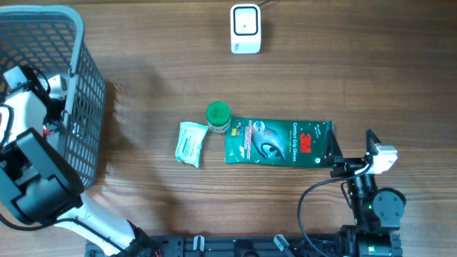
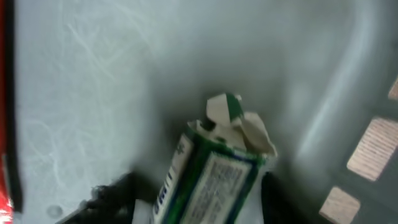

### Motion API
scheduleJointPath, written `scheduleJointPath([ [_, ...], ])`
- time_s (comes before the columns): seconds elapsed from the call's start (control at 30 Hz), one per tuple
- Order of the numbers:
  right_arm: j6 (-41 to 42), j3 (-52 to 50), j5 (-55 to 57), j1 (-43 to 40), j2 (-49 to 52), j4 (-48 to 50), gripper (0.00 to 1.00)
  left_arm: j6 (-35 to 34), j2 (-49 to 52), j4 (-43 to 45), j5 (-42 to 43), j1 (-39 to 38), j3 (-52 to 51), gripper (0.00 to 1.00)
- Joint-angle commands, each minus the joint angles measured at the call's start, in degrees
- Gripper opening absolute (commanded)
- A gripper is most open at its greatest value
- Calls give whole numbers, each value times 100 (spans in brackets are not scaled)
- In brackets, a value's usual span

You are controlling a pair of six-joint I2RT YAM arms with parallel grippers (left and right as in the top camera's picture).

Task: Scan the item barcode
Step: 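Grasp the small white box from the basket and place it on the table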

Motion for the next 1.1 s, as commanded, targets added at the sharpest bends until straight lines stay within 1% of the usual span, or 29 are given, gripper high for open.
scheduleJointPath([
  [0.0,68,-7,79,26,-26,17,100,63,203,-269,184,-46,-72,37],
  [0.03,70,-7,79,26,-26,17,100,61,203,-286,164,-46,-72,33],
  [0.1,70,-7,79,28,-26,17,100,59,177,-304,168,-46,-61,32],
  [0.17,68,-7,79,26,-26,17,100,46,101,-424,168,-48,35,24],
  [0.2,70,-7,79,28,-26,17,100,-105,39,-522,166,-46,140,19],
  [0.27,68,-7,79,28,-26,17,100,-472,-76,-632,170,-48,291,15],
  [0.3,68,-7,79,26,-26,17,100,-752,-162,-634,192,-48,337,16],
  [0.37,68,-7,79,26,-26,17,100,-1115,-352,-632,369,-48,361,20],
  [0.53,70,-7,79,26,-26,17,100,-1147,-887,-625,492,-48,361,21],
  [0.7,70,-7,79,26,-26,17,100,-1150,-1707,-549,492,-46,361,21],
  [0.77,68,-7,79,26,-26,17,100,-1154,-2225,-531,496,-48,361,21],
  [0.93,68,-7,79,26,-26,17,100,-1161,-3707,-505,820,-52,361,22],
  [1.07,66,-7,79,26,-26,17,100,-1495,-5021,-245,844,-76,361,23],
])
